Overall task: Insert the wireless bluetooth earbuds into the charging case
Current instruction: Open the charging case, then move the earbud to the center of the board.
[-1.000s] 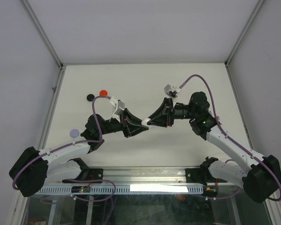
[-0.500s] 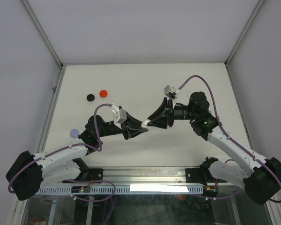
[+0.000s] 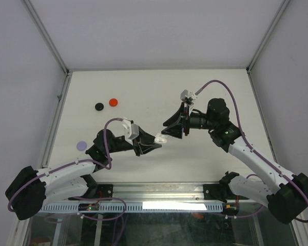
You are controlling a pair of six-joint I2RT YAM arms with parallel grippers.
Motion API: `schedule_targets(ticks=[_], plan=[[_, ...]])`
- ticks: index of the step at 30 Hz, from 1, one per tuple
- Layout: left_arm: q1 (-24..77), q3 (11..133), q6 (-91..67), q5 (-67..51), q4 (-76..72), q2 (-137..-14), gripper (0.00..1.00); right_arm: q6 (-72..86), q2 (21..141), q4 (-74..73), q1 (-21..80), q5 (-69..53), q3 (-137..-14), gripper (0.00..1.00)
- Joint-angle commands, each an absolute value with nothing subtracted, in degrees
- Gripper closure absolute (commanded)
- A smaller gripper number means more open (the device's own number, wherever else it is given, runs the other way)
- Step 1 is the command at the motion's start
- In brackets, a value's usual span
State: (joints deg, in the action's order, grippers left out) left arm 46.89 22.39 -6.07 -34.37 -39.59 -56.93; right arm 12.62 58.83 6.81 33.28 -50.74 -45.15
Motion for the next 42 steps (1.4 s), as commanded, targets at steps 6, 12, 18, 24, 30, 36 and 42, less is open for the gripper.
schedule_targets(ticks=[6, 12, 18, 24, 30, 36, 42], plan=[[47.1, 17.9, -4.8, -25.0, -47.5, -57.7, 1.0, 7.8, 59.4, -8.4, 32.4, -35.6, -52.2, 0.39], [47.0, 13.1, -3.3, -18.4, -52.0, -59.0, 1.0, 10.9, 62.2, -17.5, 25.5, -23.3, -52.8, 0.35], [46.9, 11.2, -1.0, -14.4, -53.0, -60.3, 1.0, 15.0, 63.0, -22.3, 16.1, -14.4, -50.6, 0.33], [45.9, 11.0, 0.0, -12.9, -52.7, -62.6, 1.0, 19.2, 62.9, -26.8, 6.0, -6.0, -47.2, 0.31], [45.5, 12.3, -0.8, -12.8, -52.3, -64.6, 1.0, 22.9, 63.0, -28.1, 0.0, 4.7, -42.0, 0.31], [45.3, 12.8, -1.5, -12.1, -50.6, -64.8, 1.0, 25.6, 64.6, -27.8, -5.8, 13.1, -39.8, 0.31], [45.2, 13.4, -0.1, -12.2, -48.0, -64.0, 1.0, 28.0, 68.5, -24.6, -8.1, 14.4, -38.7, 0.41]])
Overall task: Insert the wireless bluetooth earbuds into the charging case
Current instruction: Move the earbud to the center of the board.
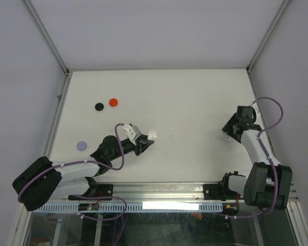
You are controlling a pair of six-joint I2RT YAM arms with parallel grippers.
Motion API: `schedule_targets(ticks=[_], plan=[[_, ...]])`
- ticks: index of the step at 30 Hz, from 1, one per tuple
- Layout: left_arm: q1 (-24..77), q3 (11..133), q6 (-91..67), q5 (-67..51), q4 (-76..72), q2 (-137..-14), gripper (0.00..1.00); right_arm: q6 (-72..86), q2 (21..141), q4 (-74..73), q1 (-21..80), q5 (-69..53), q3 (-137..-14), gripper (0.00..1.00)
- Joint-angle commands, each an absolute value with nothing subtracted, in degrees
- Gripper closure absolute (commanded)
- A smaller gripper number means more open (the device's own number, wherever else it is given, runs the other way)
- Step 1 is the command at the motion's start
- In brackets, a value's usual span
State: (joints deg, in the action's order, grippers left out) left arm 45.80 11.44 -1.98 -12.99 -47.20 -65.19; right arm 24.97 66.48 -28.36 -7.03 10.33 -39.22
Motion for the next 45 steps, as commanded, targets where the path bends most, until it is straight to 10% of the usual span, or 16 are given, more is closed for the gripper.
schedule_targets(ticks=[1, 26, 45], plan=[[45.2, 13.4, 0.0, -12.2, -48.0, -63.9, 1.0, 28.0, 69.3, -24.4, -8.4, 14.9, -38.7, 0.43], [45.1, 14.2, 0.7, -14.0, -46.0, -64.0, 1.0, 24.4, 79.5, -20.9, -9.2, 4.3, -39.8, 0.72], [45.1, 13.7, 0.7, -13.8, -46.2, -63.1, 1.0, 19.8, 90.4, -28.4, 17.3, 1.1, -51.5, 0.75]])
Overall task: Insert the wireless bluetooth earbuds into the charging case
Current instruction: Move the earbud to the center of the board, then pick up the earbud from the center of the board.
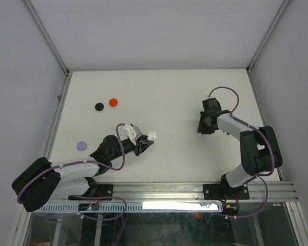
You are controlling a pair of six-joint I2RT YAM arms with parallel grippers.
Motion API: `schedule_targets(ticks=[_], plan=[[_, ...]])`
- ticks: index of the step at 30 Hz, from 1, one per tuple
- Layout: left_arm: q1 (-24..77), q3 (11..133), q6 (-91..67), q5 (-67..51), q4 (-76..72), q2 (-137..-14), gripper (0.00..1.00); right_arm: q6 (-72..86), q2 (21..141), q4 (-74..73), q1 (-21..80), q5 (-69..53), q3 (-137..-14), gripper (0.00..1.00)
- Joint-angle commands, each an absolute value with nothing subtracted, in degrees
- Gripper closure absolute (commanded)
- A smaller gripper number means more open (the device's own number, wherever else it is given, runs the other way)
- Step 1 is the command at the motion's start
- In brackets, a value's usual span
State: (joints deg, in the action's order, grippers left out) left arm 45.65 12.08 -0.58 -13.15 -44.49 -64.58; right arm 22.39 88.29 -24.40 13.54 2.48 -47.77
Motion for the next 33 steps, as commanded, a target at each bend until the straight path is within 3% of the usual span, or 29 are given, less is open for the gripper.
schedule_targets(ticks=[1, 14, 33], plan=[[45.1, 13.7, 0.7, -13.7, -46.2, -63.2, 1.0, 19.0, 91.1, -29.5, 18.1, 1.2, -52.3, 0.74], [45.1, 13.6, 0.7, -13.3, -46.5, -63.6, 1.0, 16.4, 97.1, -40.4, 22.9, 2.7, -61.2, 0.61], [45.1, 13.8, 0.6, -12.8, -46.3, -64.0, 1.0, 17.3, 102.1, -41.5, 24.3, 8.0, -63.4, 0.68]])
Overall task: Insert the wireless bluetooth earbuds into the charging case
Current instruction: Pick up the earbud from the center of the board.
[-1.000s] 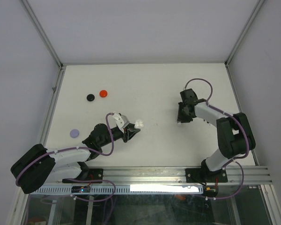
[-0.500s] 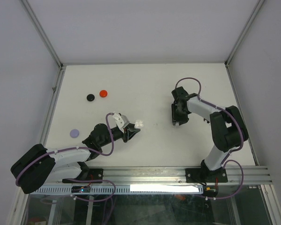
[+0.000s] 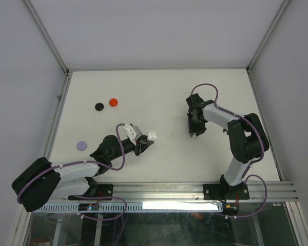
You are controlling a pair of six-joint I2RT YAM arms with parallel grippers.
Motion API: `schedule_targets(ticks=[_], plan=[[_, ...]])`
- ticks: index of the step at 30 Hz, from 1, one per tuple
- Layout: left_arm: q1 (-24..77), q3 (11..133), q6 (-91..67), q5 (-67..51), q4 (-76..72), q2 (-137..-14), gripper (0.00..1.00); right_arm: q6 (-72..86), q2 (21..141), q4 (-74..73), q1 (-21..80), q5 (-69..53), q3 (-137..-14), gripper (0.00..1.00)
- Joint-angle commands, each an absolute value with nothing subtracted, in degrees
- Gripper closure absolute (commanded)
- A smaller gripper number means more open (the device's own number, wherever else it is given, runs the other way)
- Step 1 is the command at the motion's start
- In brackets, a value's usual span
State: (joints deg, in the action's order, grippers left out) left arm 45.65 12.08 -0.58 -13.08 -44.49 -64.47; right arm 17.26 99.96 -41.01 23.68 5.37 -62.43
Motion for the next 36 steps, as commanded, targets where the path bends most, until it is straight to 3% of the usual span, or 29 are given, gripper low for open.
schedule_targets(ticks=[1, 7, 18, 36], plan=[[45.1, 13.8, 0.5, -12.9, -46.3, -64.0, 1.0, 17.2, 102.2, -41.8, 24.5, 8.1, -63.5, 0.68], [45.1, 13.3, 0.0, -12.0, -46.5, -62.8, 1.0, 17.1, 104.0, -43.2, 25.9, 10.0, -63.9, 0.68], [45.1, 12.1, -2.5, -10.9, -52.2, -65.7, 1.0, 15.5, 102.0, -41.3, 28.6, 8.5, -64.4, 0.83], [44.0, 8.5, -13.2, -10.6, -74.7, -78.6, 1.0, 10.5, 76.6, -20.3, 35.4, 2.9, -57.7, 0.88]])
